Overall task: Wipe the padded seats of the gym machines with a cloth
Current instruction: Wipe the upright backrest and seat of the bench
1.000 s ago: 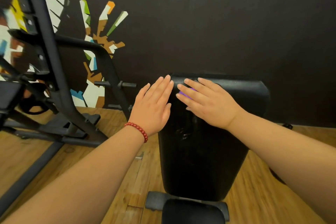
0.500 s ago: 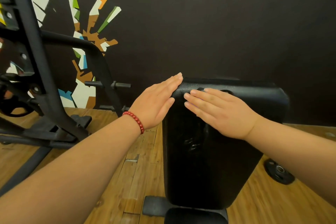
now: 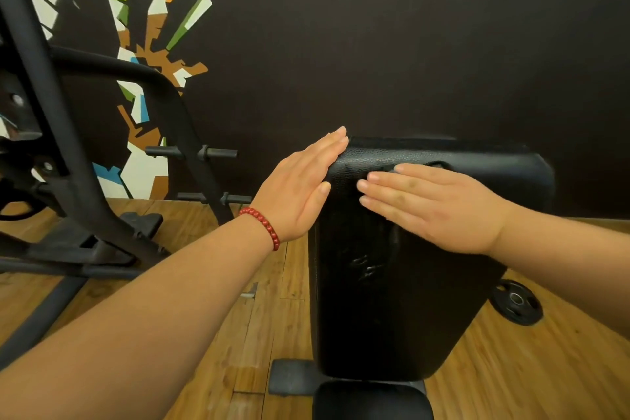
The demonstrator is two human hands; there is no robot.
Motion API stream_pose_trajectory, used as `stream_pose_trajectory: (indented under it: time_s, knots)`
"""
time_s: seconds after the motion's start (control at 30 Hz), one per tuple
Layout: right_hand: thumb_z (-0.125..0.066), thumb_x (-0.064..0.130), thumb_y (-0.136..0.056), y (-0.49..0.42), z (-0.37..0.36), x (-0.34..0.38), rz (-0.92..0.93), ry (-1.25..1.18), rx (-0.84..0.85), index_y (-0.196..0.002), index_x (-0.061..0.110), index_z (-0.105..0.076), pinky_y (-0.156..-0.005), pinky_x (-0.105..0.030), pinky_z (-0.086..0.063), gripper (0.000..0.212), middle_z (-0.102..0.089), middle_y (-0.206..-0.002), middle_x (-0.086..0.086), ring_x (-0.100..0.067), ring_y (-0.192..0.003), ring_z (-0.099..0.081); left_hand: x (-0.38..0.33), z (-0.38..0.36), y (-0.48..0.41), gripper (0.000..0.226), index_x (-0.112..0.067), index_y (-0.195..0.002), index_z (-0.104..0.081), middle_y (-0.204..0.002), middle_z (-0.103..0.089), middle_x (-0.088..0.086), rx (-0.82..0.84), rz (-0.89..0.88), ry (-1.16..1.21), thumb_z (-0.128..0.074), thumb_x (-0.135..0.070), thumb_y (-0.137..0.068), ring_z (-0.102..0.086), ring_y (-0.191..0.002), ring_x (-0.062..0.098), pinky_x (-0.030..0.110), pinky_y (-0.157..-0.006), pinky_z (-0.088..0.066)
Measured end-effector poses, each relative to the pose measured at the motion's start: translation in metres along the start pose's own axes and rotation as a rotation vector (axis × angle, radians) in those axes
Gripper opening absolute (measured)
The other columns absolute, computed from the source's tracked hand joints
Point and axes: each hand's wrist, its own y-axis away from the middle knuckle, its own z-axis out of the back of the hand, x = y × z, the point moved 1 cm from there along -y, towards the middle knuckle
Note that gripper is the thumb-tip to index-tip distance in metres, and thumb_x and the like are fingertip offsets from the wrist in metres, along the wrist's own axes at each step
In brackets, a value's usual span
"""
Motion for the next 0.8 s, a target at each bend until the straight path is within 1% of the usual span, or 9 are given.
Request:
stream_pose_trajectory:
  time_s: [0.13, 0.23, 0.3, 0.4, 0.47, 0.57, 0.6, 0.73, 0.8]
  knots:
    - [-0.035, 0.009, -0.101, -0.010, 0.000, 0.005, -0.033, 0.016, -0.010, -0.145, 0.005, -0.038, -0.116, -0.041, -0.028, 0.044, -0.035, -0.151, -0.013, -0.025, -0.141, -0.033, -0.001, -0.003, 0.002, 0.058, -0.018, -0.151, -0.016, -0.157, -0.012, -0.008, -0.021, 0.010, 0.054, -0.031, -0.023, -0.095, -0.016, -0.145, 0.004, 0.028, -0.116, -0.019]
    - [-0.035, 0.012, -0.101, -0.025, -0.003, 0.011, -0.068, 0.022, -0.027, -0.147, 0.005, -0.033, -0.118, -0.039, -0.021, 0.046, -0.026, -0.152, -0.013, -0.024, -0.143, -0.025, 0.001, -0.003, 0.001, 0.059, -0.025, -0.150, -0.010, -0.157, -0.007, -0.012, -0.003, 0.025, 0.044, -0.033, -0.019, -0.097, -0.007, -0.146, 0.000, 0.018, -0.117, -0.008]
    - [-0.034, 0.011, -0.101, -0.020, -0.007, 0.016, -0.084, 0.020, -0.013, -0.147, 0.005, -0.032, -0.119, -0.039, -0.020, 0.047, -0.026, -0.153, -0.012, -0.023, -0.144, -0.024, 0.002, -0.001, 0.002, 0.058, -0.026, -0.150, -0.008, -0.157, -0.006, -0.013, 0.012, 0.016, 0.041, -0.031, -0.022, -0.097, -0.006, -0.147, 0.002, 0.024, -0.118, -0.010]
    - [-0.038, 0.009, -0.099, -0.009, -0.006, 0.018, -0.015, 0.026, 0.035, -0.145, 0.005, -0.038, -0.117, -0.040, -0.022, 0.046, -0.034, -0.152, -0.011, -0.023, -0.142, -0.029, 0.005, 0.001, 0.001, 0.057, -0.022, -0.151, -0.008, -0.159, -0.007, -0.010, 0.034, -0.030, 0.018, -0.029, -0.024, -0.098, -0.008, -0.148, 0.007, 0.035, -0.119, -0.016]
    - [-0.037, 0.010, -0.099, -0.016, -0.001, 0.014, -0.013, 0.024, 0.020, -0.144, 0.004, -0.039, -0.117, -0.040, -0.022, 0.045, -0.036, -0.150, -0.012, -0.022, -0.141, -0.029, 0.005, 0.002, 0.001, 0.058, -0.021, -0.152, -0.007, -0.159, -0.006, -0.010, 0.043, -0.034, 0.013, -0.029, -0.024, -0.098, -0.007, -0.148, 0.006, 0.032, -0.119, -0.014]
    - [-0.036, 0.011, -0.098, -0.027, 0.000, 0.023, -0.154, 0.004, -0.015, -0.145, 0.004, -0.037, -0.118, -0.039, -0.019, 0.048, -0.034, -0.151, -0.013, -0.024, -0.143, -0.028, 0.005, 0.006, 0.001, 0.059, -0.022, -0.151, -0.005, -0.159, -0.004, -0.010, 0.069, -0.050, 0.001, -0.030, -0.024, -0.097, -0.004, -0.148, 0.003, 0.020, -0.118, -0.005]
    - [-0.038, 0.011, -0.097, -0.026, -0.004, 0.033, -0.179, -0.011, -0.009, -0.145, 0.004, -0.037, -0.118, -0.040, -0.018, 0.048, -0.034, -0.152, -0.013, -0.024, -0.143, -0.028, 0.006, 0.008, 0.000, 0.060, -0.020, -0.151, -0.005, -0.159, -0.004, -0.009, 0.083, -0.076, -0.013, -0.030, -0.025, -0.097, -0.004, -0.148, 0.004, 0.019, -0.118, -0.005]
    - [-0.054, 0.013, -0.091, -0.018, -0.012, 0.052, -0.019, -0.018, 0.094, -0.143, 0.005, -0.038, -0.117, -0.039, -0.019, 0.055, -0.036, -0.150, -0.010, -0.020, -0.141, -0.028, 0.015, 0.021, -0.004, 0.064, -0.016, -0.151, -0.002, -0.159, -0.005, -0.003, 0.165, -0.191, -0.120, -0.033, -0.027, -0.095, -0.004, -0.148, 0.010, 0.022, -0.119, -0.002]
    - [-0.047, 0.012, -0.095, -0.033, -0.005, 0.040, -0.094, -0.023, 0.026, -0.143, 0.005, -0.038, -0.117, -0.039, -0.022, 0.049, -0.038, -0.150, -0.012, -0.022, -0.140, -0.031, 0.020, 0.024, -0.008, 0.065, -0.017, -0.151, -0.002, -0.159, -0.005, -0.003, 0.189, -0.228, -0.146, -0.034, -0.027, -0.096, -0.003, -0.147, 0.007, 0.020, -0.119, 0.000]
